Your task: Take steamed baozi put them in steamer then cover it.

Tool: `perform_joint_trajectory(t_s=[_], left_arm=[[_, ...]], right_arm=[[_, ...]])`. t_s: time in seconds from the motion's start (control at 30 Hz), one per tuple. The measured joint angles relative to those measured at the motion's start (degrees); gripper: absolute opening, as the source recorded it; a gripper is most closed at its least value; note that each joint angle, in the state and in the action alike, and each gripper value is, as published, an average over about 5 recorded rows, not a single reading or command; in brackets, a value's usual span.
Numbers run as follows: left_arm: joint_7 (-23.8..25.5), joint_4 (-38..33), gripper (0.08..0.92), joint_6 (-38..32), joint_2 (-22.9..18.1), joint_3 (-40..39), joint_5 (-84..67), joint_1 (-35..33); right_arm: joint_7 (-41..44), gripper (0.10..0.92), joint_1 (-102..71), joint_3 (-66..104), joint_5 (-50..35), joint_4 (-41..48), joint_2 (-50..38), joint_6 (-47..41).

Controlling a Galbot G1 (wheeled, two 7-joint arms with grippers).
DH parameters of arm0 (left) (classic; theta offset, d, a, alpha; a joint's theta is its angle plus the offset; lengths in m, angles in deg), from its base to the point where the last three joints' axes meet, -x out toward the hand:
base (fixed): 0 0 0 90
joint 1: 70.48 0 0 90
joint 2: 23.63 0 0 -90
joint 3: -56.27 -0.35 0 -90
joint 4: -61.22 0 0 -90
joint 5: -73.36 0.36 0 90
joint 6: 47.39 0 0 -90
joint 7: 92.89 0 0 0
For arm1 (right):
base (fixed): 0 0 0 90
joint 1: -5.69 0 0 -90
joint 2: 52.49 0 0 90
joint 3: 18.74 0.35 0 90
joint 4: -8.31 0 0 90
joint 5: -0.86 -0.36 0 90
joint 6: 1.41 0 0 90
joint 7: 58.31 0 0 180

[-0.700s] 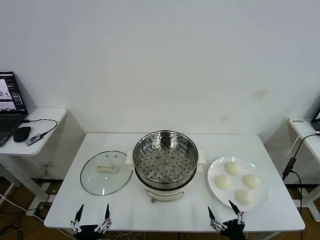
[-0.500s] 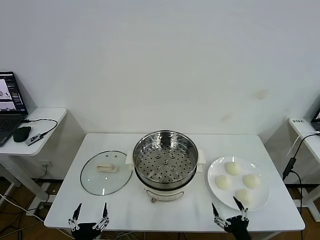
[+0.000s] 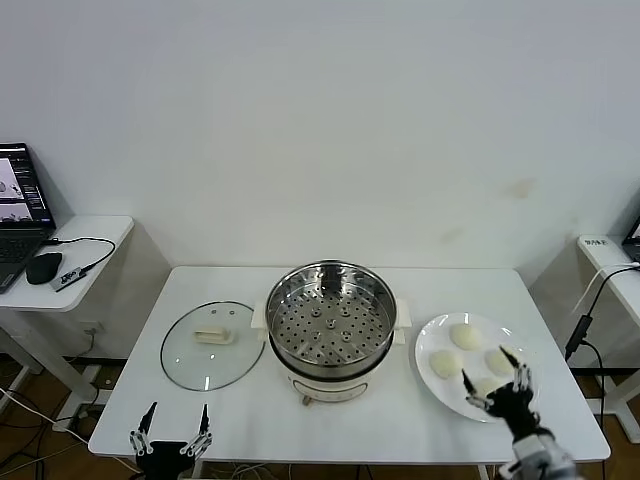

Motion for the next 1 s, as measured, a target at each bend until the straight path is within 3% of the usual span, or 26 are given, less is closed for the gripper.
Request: perform_joint_trajectory(t_s=[0.27, 0.6, 1.0], left_arm=[[0.29, -1.71, 0.823, 1.92, 0.27, 1.02, 1.39, 0.17], [0.5, -2.97, 0.823, 3.13, 0.19, 2.15, 2.07, 0.29], [0.47, -3.38, 0.823, 3.64, -0.09, 3.37, 2.11, 0.55]], right_arm=[[10.03, 0.823, 9.54, -2.14, 2.78, 5.06, -13.31, -3.27], [26.06, 0.823, 29.1, -17.66, -0.76, 14.95, -27.95, -7.37], [38.95, 0.823, 60.72, -50.25, -7.29, 29.31, -32.62, -8.65]])
